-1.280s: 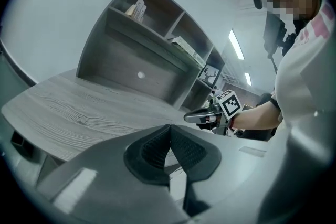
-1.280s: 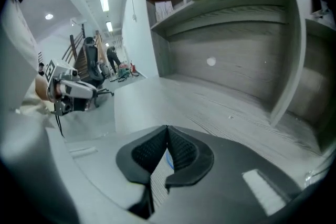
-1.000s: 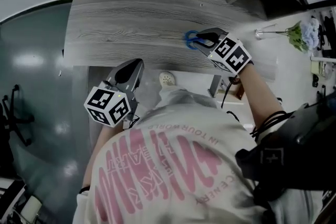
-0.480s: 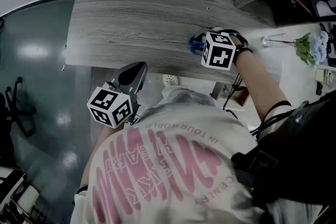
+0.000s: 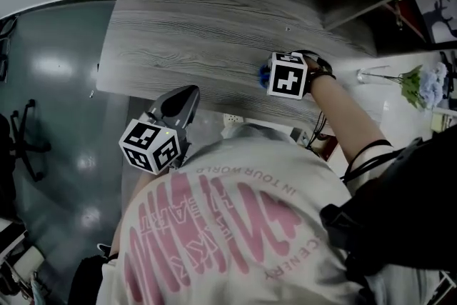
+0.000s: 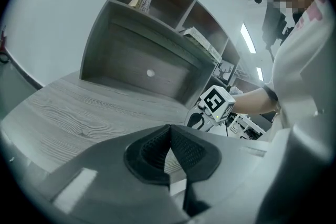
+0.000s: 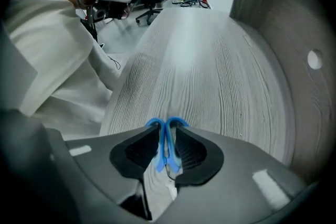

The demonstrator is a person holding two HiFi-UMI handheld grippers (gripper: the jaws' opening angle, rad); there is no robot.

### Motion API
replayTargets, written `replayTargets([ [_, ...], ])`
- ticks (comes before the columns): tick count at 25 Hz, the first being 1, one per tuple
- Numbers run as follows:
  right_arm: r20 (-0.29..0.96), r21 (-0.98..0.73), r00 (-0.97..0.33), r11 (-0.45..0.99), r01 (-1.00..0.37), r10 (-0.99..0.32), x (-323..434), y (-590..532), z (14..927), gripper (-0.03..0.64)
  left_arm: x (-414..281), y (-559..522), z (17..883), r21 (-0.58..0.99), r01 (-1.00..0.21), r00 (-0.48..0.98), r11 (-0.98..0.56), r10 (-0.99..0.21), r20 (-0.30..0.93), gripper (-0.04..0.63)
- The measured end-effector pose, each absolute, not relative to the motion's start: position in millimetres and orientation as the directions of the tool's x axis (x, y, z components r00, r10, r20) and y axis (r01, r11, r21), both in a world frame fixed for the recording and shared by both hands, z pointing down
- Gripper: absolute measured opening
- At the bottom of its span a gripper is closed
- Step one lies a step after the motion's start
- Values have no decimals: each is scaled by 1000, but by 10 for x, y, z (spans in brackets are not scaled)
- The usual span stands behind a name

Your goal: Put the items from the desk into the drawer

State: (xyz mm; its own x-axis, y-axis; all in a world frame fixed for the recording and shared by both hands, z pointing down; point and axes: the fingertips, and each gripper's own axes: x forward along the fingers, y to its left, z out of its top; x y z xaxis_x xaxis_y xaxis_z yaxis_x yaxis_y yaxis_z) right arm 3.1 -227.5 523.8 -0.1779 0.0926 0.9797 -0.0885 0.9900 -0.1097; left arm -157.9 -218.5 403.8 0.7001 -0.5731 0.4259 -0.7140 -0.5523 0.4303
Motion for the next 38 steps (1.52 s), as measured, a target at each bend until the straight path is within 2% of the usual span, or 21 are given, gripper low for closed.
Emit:
replayTargets([
  [8,967,-120,-244,979,-166,78,-16,-2320,5216,92,-1366,-2261,4051,410,-696,718,-589,-562,411,20],
  [14,953,-128,-304,918,-374,9,122,-2358,5184,80,-1359,-2361,3961,396,-708,706,-584,-587,396,20],
  [18,912,-55,-383,883,-466,-146,118,-2371,4965,80,-1365,-2307,3984,403,-687,727,-605,-559,399,20],
  [22,818,-9,-455,784,-620,-351,227,-2374,4654,78,-1316,-2172,4057,416,-651,758,-635,-512,403,20],
  [28,653,13,-424,568,-823,-628,469,-2144,4210,78,-1188,-1935,3988,411,-568,816,-712,-424,393,20],
  [32,586,24,-375,477,-878,-719,497,-1854,3950,78,-1166,-1755,3891,422,-501,857,-756,-364,364,20],
  [38,577,76,-282,394,-916,-766,481,-1288,3783,78,-1062,-1375,3963,426,-395,901,-814,-252,353,20],
])
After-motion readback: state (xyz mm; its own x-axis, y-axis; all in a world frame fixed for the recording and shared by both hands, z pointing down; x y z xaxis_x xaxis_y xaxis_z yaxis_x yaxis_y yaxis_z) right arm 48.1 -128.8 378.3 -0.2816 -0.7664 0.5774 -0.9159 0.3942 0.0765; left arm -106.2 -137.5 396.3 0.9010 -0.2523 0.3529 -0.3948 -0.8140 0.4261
